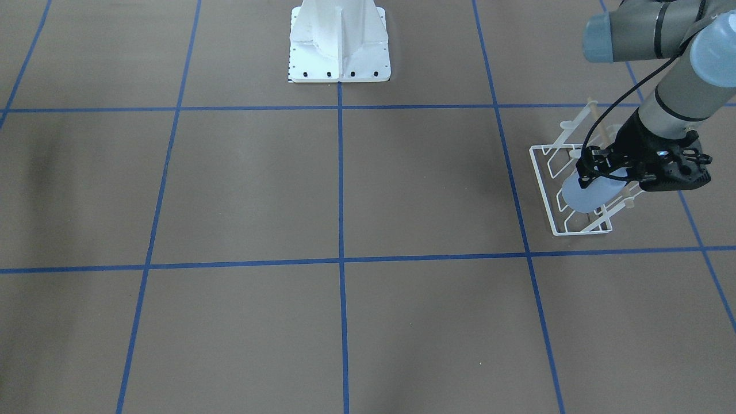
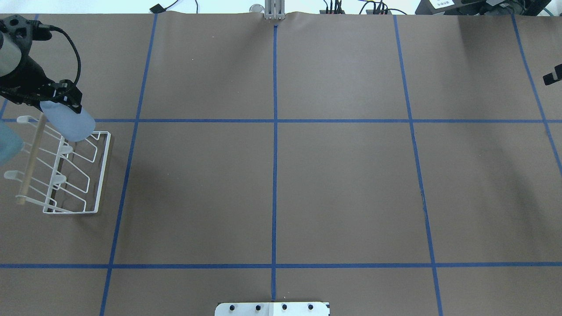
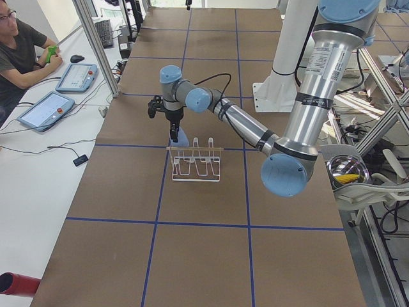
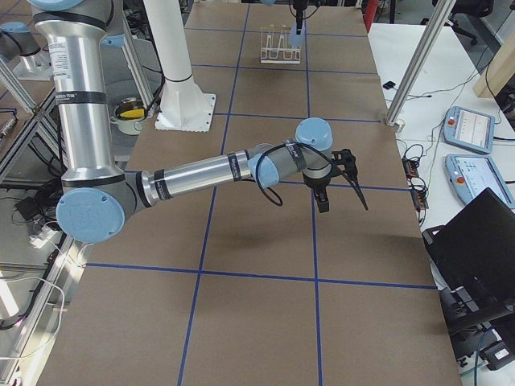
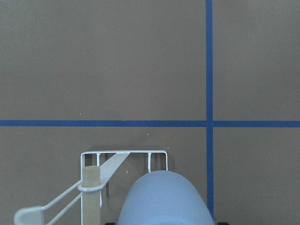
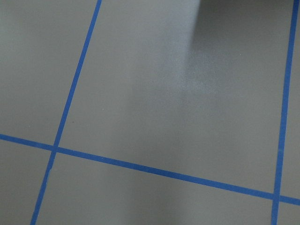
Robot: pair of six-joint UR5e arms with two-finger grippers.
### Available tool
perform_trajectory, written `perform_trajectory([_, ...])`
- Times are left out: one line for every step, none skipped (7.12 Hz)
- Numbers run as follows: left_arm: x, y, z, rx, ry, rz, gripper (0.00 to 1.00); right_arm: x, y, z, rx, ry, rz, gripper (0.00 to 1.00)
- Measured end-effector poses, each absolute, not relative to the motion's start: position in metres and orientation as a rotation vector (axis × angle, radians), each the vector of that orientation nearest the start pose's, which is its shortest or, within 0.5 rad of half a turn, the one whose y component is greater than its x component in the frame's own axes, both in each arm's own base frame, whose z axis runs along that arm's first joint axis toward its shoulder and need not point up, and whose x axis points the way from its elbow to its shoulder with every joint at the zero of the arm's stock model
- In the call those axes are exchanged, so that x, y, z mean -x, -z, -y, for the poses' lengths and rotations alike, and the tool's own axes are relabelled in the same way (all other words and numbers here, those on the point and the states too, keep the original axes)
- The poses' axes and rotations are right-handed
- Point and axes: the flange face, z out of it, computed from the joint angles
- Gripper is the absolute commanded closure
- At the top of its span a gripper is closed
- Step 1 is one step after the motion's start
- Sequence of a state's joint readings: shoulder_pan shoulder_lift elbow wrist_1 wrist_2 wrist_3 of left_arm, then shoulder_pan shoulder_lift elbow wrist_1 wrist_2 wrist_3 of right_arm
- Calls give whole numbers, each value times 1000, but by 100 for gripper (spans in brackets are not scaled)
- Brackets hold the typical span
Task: Hang cup on cup holder
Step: 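Lower the cup with the left gripper onto a rack hook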
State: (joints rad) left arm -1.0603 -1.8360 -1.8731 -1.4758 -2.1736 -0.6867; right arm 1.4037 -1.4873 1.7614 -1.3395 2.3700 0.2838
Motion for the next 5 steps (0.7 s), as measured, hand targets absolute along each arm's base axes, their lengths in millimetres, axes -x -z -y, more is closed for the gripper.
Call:
perform_trajectory([-212,-392,534,-40,28,-745,100,28,-492,537,-290,93,867,0])
perform_trajectory([-214,-394,534,-35,30,-744,100,28,-492,536,-290,93,867,0])
perform_trajectory([-215,-396,534,-31,30,-744,100,28,-493,536,-289,93,868,0])
perform_trajectory([-216,-397,533,-29,29,-745,94,28,-493,536,-288,93,868,0])
perform_trajectory([-217,-398,533,-29,28,-745,62,28,-493,536,-288,93,868,0])
